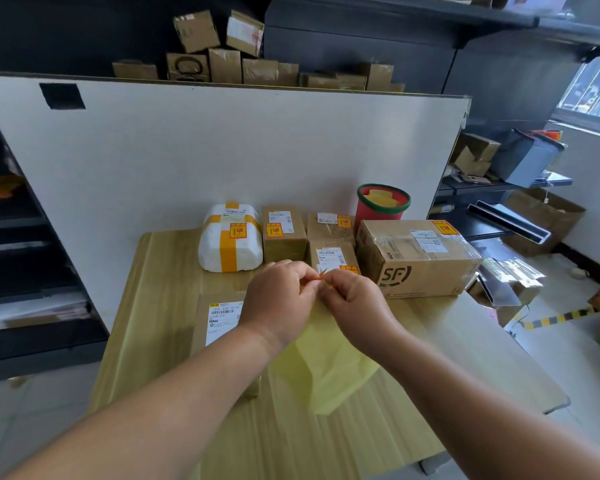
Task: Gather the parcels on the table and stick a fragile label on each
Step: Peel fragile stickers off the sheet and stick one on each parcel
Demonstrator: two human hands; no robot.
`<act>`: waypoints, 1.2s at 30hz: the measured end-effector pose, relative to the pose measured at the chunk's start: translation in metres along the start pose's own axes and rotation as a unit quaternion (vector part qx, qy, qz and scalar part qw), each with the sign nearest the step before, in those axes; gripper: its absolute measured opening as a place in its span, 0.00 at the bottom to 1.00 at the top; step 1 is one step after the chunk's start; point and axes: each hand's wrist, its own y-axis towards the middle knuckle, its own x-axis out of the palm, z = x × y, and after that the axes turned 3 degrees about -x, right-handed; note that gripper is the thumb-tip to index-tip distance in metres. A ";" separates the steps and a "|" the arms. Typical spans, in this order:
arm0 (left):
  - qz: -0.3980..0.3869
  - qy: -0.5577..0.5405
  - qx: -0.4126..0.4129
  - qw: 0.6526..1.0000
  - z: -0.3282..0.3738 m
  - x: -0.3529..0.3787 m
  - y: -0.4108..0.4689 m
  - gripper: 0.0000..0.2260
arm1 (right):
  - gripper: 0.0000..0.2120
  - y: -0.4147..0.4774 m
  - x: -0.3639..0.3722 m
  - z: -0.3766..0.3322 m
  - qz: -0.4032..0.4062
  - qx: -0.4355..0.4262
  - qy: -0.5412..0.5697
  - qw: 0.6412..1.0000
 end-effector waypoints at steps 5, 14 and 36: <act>-0.024 -0.020 -0.014 0.999 -0.007 -0.003 0.002 0.04 | 0.12 -0.002 0.003 -0.001 -0.016 0.001 -0.025 1.000; -0.040 -0.014 -0.008 0.999 -0.012 -0.003 0.003 0.03 | 0.06 0.002 0.009 -0.003 0.000 0.009 -0.044 0.999; -0.015 -0.182 -0.224 0.957 -0.049 0.003 0.016 0.08 | 0.03 -0.001 0.020 0.068 0.016 0.221 0.061 0.973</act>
